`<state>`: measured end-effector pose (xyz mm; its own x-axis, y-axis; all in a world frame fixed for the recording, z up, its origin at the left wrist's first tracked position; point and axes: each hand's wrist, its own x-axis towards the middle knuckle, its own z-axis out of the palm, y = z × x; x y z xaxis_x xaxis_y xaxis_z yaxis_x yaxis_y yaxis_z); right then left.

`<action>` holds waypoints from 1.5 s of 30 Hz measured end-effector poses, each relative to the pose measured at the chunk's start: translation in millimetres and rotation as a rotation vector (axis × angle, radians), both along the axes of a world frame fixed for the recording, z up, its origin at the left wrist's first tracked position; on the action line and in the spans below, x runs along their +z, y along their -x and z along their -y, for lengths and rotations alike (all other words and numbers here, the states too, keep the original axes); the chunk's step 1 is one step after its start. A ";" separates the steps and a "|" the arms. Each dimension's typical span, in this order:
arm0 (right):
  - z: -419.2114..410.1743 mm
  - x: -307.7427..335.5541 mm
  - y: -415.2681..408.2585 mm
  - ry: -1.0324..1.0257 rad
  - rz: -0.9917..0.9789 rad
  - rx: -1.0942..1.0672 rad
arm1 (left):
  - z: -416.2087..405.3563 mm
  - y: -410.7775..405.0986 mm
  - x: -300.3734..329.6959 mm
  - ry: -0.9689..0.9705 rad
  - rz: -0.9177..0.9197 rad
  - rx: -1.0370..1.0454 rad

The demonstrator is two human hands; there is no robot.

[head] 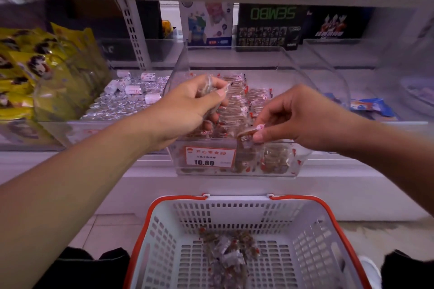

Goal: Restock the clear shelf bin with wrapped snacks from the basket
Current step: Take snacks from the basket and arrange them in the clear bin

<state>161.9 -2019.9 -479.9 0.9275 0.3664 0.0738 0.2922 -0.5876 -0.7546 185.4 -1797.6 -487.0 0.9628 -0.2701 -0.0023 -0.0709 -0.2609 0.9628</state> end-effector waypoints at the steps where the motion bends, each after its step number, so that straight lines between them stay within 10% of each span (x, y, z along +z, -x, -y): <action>1: -1.6 -1.6 0.4 -0.019 -0.047 0.014 | 1.5 0.1 -0.8 -0.020 -0.009 -0.009; 16: -4.3 13.1 -4.9 0.459 0.146 0.263 | 10.5 -1.8 -1.8 -0.127 -0.068 -0.059; 45: -16.7 6.1 -8.6 0.024 0.404 -0.007 | 40.4 7.3 11.9 0.522 -0.431 -0.262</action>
